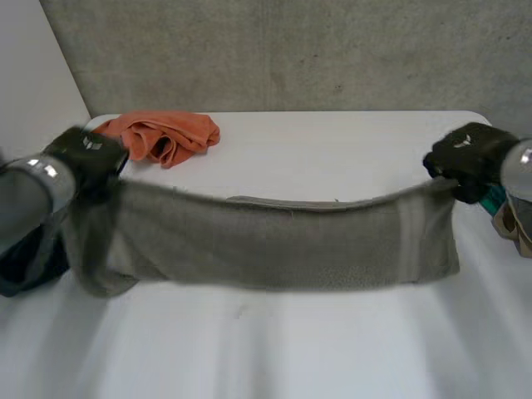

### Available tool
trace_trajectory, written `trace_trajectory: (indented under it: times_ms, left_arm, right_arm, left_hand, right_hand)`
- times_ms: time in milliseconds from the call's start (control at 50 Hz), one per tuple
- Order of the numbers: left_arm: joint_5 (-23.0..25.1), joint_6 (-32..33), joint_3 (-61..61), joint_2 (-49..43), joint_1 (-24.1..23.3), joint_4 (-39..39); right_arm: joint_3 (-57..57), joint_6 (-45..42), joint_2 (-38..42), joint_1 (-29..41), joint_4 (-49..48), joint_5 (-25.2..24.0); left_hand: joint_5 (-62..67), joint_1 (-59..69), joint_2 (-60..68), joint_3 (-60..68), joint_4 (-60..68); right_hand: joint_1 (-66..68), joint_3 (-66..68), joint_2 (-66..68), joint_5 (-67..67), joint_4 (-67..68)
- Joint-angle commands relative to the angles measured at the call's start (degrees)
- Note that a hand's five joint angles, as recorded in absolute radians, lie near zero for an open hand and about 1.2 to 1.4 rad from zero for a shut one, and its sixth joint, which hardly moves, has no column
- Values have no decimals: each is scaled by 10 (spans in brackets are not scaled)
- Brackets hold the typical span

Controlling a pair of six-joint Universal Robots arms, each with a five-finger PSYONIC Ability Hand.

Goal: Fold the laundry.

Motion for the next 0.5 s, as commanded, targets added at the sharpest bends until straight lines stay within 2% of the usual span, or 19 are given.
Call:
trace_trajectory:
  times_ms: [20, 60, 100, 160, 180, 300, 500]
  left_arm:
    - [10, -20, 152, -64, -11, 207]
    - [5, -37, 176, -61, -12, 257]
    - [-4, -80, 199, -51, -13, 328]
    - [-14, -133, 209, -33, -14, 389]
    - [-14, -143, 209, -30, -16, 393]
    - [-5, -164, 189, -11, -14, 369]
    - [15, -162, 29, 6, -2, 349]
  right_arm:
    - [-108, 187, 44, 29, -233, 56]
    - [-117, 233, 36, 28, -308, 68]
    - [-112, 299, 18, 22, -424, 84]
    - [-92, 356, -8, 19, -541, 98]
    - [-84, 362, -15, 18, -554, 100]
    - [-58, 365, -31, 21, -566, 80]
    - [-11, 333, -4, 4, -462, 34]
  left_hand:
    - [138, 136, 113, 116, 113]
    - [138, 136, 113, 116, 113]
    - [138, 136, 113, 116, 113]
    - [138, 136, 113, 116, 113]
    - [138, 136, 113, 116, 113]
    - [138, 136, 113, 116, 113]
    - [138, 136, 113, 116, 113]
  right_hand:
    - [154, 116, 124, 116, 112]
    - [154, 116, 124, 116, 112]
    - [154, 116, 124, 116, 112]
    - [154, 116, 124, 116, 112]
    - [154, 116, 124, 116, 112]
    - [154, 116, 124, 116, 112]
    - [154, 116, 124, 116, 112]
